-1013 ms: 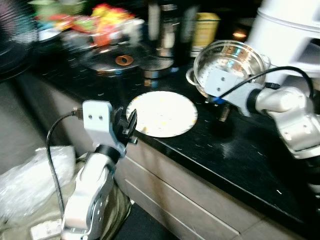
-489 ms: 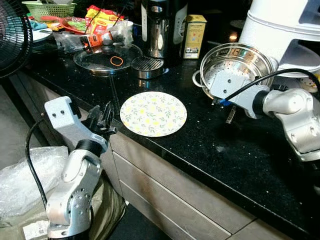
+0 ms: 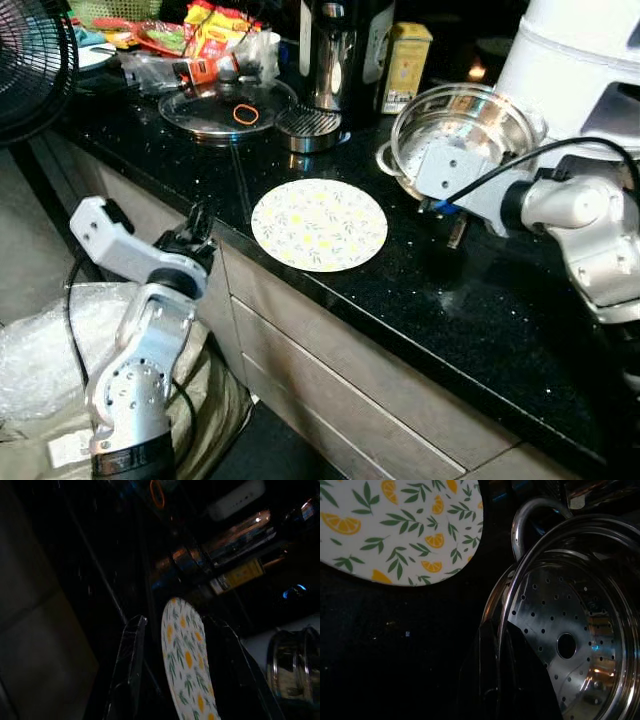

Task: Kitchen organization

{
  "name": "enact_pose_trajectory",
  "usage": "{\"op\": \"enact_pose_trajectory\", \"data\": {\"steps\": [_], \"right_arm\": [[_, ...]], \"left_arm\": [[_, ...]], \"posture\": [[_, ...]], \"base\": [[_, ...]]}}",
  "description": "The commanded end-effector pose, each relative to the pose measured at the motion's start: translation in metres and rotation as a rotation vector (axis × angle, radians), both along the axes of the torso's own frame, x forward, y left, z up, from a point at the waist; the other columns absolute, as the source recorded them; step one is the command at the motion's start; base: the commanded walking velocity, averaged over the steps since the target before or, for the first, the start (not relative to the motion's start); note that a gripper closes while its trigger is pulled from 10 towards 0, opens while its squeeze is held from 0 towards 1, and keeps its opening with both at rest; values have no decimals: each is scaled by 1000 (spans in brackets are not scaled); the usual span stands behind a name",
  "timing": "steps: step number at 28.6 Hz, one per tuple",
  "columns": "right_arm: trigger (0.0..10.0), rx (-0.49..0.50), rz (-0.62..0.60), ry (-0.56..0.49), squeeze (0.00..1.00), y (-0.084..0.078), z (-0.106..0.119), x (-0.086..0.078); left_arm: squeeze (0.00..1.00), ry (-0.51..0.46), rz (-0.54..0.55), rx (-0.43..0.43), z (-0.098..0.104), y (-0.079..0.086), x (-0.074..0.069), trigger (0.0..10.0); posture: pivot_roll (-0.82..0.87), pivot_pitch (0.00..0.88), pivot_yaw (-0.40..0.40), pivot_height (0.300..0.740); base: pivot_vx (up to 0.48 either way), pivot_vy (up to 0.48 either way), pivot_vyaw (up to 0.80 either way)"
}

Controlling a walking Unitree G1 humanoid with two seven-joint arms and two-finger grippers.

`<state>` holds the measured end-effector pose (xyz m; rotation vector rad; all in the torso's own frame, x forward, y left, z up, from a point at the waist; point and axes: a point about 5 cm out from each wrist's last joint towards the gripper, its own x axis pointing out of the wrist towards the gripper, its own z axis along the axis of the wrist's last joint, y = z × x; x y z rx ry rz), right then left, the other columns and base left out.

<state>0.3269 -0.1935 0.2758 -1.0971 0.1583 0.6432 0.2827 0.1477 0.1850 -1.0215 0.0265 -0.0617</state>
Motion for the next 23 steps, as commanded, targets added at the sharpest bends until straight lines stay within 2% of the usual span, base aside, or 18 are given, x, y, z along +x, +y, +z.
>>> {"op": "enact_pose_trajectory", "data": {"steps": [1, 5, 16, 23], "right_arm": [[10000, -1, 16, -20, 0, 0, 5, -4], [10000, 3, 47, -5, 0, 3, 5, -6], [10000, 4, 151, 55, 0, 12, 0, -18], [10000, 50, 263, 101, 0, 26, -1, -29]], "left_arm": [[0, 65, -58, -285, -10, -39, -3, 10000], [0, 69, -106, -302, -9, -44, -1, 10000], [0, 105, -141, -324, -15, -45, 2, 10000], [0, 126, -198, -326, -16, -54, 4, 10000]], "posture": [[13, 14, -5, 740], [8, 13, -4, 740], [6, 17, -6, 740], [6, 19, -6, 740]], "base": [[0, 0, 0], [0, 0, 0], [0, 0, 0], [0, 0, 0]]}}
